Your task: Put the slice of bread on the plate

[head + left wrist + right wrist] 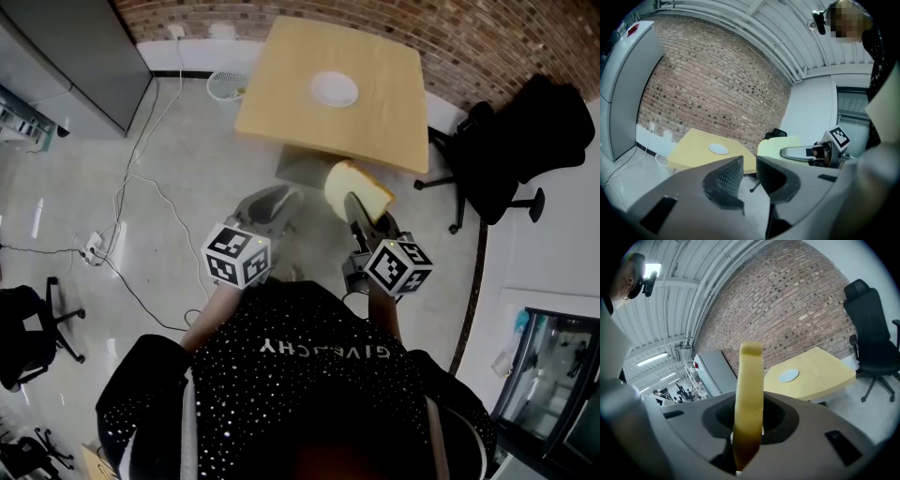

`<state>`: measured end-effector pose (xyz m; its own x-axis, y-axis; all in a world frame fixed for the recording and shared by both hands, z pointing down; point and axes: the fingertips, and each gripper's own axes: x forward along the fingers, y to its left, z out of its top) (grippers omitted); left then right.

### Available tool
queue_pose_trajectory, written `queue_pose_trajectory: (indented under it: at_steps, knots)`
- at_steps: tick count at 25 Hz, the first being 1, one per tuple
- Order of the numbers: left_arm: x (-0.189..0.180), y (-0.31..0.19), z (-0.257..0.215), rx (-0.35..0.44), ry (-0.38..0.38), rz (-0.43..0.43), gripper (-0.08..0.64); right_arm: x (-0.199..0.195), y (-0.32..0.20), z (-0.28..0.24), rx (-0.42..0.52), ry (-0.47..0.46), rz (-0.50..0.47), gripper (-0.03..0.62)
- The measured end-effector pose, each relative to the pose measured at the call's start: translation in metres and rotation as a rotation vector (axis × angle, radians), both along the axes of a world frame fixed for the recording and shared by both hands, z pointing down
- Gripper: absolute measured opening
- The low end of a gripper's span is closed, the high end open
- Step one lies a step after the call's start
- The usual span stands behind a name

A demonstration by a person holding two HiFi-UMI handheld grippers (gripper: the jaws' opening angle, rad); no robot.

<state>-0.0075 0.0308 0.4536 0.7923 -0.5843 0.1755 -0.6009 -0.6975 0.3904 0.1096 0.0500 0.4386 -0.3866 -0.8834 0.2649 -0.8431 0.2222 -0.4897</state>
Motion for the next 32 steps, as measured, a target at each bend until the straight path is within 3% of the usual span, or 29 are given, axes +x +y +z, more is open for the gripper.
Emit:
queue_pose_trajectory:
  at_steps: [11, 22, 32]
  knots:
    - [0.029, -0.061, -0.001, -0.003, 0.015, 0.03, 0.09, 0.031, -0.053, 0.004, -0.016, 0.005, 0.045, 0.095]
    - [0.054, -0.172, -0.005, -0.033, 0.026, 0.024, 0.09, 0.063, -0.16, -0.003, -0.035, -0.005, 0.064, 0.095]
    - [0.093, -0.286, -0.014, -0.026, 0.006, 0.092, 0.089, 0.09, -0.273, -0.009, -0.052, -0.012, 0.103, 0.095]
